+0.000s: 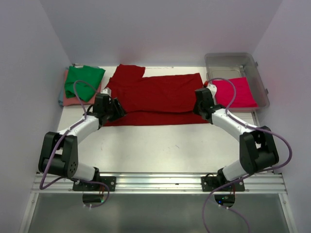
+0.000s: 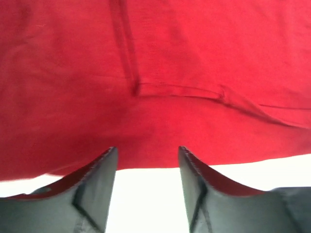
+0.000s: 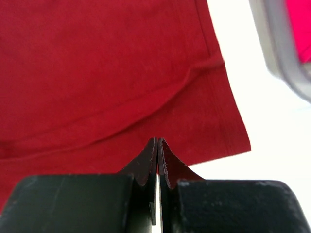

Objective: Fold and stack the t-shirts
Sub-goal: Fold the tshirt

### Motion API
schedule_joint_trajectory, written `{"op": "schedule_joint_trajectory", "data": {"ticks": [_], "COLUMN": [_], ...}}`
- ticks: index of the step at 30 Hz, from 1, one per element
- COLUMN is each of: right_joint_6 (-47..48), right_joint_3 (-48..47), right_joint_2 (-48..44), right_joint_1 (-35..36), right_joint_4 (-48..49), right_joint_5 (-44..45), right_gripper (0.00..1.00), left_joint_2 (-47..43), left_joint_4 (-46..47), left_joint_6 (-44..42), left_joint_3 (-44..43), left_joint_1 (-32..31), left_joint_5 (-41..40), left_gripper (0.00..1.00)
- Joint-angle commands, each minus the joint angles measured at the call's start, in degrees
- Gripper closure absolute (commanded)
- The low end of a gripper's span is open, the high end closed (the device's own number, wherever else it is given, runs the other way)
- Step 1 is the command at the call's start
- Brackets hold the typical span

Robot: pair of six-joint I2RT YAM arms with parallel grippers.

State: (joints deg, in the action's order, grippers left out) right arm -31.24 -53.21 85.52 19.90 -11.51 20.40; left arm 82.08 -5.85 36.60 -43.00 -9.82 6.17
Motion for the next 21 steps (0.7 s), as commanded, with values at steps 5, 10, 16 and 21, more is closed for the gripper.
{"op": "schedule_joint_trajectory", "data": {"ticks": [5,10,16,21], "right_joint_6": [-3.0,-4.3,-4.8,-4.6], "right_joint_3": [-4.1,-5.1,-7.6,-10.3], "right_joint_2": [4.4,8.9,12.3,15.3], "right_joint_1": [0.4,0.8,0.8,0.8], "right_joint_4": [-5.6,-5.5,-5.9,-5.5], "right_joint_5": [-0.1,-1.5,-1.8,-1.0], "right_gripper": [1.0,1.0,1.0,1.0], "left_joint_2": [1.9,6.3,7.8,6.4], "left_joint_4": [9.0,8.9,9.1,8.2], "left_joint_6": [0.8,-0.6,0.2,-0.3], "left_joint_3": [-0.4,-1.8,-1.6,-1.2], "left_joint_1": [-0.3,-0.2,-0.2,-0.3], "left_joint_5": [6.7,6.0,7.5,6.7], "left_gripper": [0.67,1.0,1.0,1.0]}}
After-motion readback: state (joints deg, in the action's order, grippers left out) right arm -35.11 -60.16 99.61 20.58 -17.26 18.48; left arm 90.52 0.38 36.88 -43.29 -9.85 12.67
